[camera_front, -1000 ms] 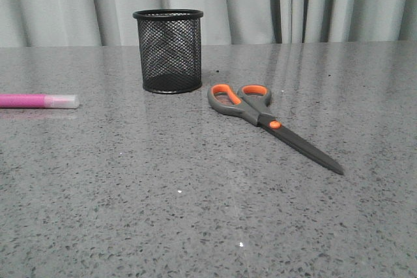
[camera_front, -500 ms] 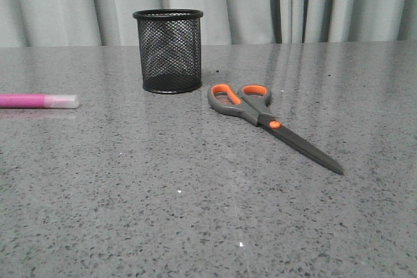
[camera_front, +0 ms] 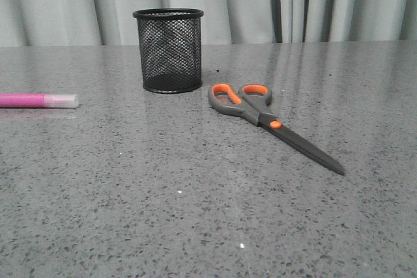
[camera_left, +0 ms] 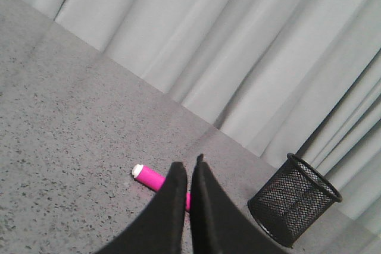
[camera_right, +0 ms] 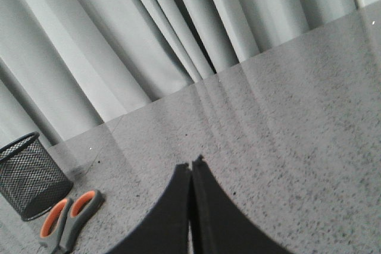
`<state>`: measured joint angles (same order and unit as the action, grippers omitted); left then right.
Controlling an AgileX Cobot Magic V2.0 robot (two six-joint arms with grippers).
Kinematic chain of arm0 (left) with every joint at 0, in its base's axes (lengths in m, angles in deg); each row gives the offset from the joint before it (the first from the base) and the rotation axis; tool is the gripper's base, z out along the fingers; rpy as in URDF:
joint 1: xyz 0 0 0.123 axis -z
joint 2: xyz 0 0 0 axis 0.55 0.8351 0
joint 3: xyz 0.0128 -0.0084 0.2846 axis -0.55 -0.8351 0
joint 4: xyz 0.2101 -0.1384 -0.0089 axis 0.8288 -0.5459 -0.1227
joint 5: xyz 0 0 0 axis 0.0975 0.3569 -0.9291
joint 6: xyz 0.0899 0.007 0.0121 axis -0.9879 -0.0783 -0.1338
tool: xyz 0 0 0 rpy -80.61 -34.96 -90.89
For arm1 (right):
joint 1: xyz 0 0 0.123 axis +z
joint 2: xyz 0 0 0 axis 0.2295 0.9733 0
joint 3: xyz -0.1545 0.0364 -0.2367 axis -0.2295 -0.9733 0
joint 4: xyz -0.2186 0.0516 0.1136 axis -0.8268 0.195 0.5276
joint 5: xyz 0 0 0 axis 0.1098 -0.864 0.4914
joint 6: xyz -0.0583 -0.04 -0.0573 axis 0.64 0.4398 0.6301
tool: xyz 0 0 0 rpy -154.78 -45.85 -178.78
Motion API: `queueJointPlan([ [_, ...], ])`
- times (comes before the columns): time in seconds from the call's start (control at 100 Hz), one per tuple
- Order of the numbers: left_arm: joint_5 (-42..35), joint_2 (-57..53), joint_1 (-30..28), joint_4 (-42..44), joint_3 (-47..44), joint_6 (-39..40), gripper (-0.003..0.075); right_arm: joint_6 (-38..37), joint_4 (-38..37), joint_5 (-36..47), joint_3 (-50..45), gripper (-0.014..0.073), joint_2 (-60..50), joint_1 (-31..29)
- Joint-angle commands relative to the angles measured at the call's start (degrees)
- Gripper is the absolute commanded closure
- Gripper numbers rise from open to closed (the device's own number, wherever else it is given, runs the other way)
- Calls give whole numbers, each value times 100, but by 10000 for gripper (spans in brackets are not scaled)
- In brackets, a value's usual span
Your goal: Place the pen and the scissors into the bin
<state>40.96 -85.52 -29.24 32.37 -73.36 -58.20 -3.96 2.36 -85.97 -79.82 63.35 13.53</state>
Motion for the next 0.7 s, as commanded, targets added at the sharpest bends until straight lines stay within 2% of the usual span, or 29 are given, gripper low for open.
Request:
queueJointPlan([
  [0.0, -83, -171, 44, -111, 154, -3, 740, 67, 89, 18, 270, 654, -19, -31],
  [0.07, 263, -70, 44, 185, 470, -42, 740, 269, -16, -296, 563, 650, 177, -31],
  [0.15, 798, 231, 44, 917, 958, -42, 740, 406, -222, -651, 969, 650, 557, -31],
  [0.34, 2347, 1562, 44, 2486, 2490, -42, 740, 420, -785, -1676, 2291, 650, 2170, -31],
  [0.56, 3467, 2963, 44, 2618, 3845, -336, 739, 444, -845, -2500, 3558, 651, 3702, -31],
  [0.69, 3638, 3385, 44, 2606, 4127, -358, 738, 628, -845, -2889, 3957, 636, 4190, -31],
])
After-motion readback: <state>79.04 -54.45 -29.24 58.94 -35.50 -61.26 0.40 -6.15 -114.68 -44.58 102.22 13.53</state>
